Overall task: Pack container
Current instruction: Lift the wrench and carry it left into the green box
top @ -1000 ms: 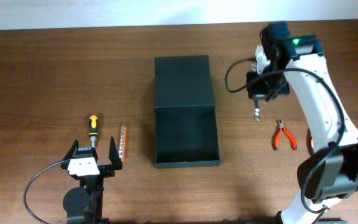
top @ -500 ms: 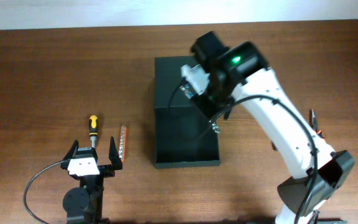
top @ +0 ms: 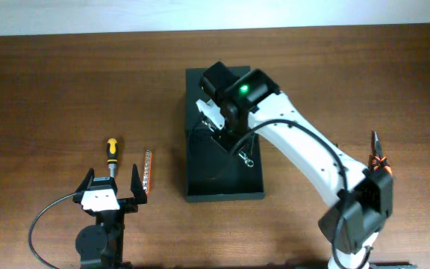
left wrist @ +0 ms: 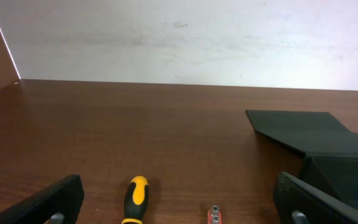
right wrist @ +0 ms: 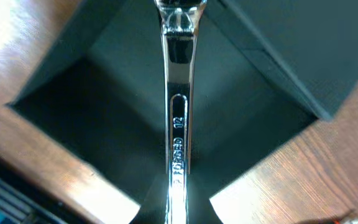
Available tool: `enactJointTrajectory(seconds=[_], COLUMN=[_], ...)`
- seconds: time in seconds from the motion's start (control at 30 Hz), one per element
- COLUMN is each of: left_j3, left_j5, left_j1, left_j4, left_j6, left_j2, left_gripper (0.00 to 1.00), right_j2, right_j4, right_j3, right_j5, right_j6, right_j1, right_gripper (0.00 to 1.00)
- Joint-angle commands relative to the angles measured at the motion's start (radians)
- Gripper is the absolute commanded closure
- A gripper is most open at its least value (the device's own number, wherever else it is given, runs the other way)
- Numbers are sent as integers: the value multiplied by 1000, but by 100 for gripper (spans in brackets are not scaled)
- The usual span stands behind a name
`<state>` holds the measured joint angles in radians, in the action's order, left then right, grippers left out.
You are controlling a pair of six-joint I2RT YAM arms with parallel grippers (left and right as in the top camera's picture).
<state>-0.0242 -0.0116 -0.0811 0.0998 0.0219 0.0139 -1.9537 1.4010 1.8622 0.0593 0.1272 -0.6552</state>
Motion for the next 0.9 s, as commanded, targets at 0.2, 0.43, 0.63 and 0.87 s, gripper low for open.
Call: enactJointTrajectory(seconds=[0.2, 0.43, 0.63, 0.87], left_j3=[7, 7, 7, 7], left_j5=[-10, -10, -10, -10], left_j1=[-7, -7, -7, -7], left_j4=[-3, -3, -3, -3], left_j6=[-12, -12, -12, -12], left_j2=[-8, -8, -8, -8], left_gripper=[1, 1, 1, 1], right_j2=[-34, -34, -34, -35], right_j4=[-93, -183, -239, -288], right_j3=[-145, -257, -313, -316], right_j5=[40, 42, 43, 88], right_j6=[106, 131, 130, 130], right_j1=[-2, -2, -2, -2], right_gripper=[96, 96, 96, 96])
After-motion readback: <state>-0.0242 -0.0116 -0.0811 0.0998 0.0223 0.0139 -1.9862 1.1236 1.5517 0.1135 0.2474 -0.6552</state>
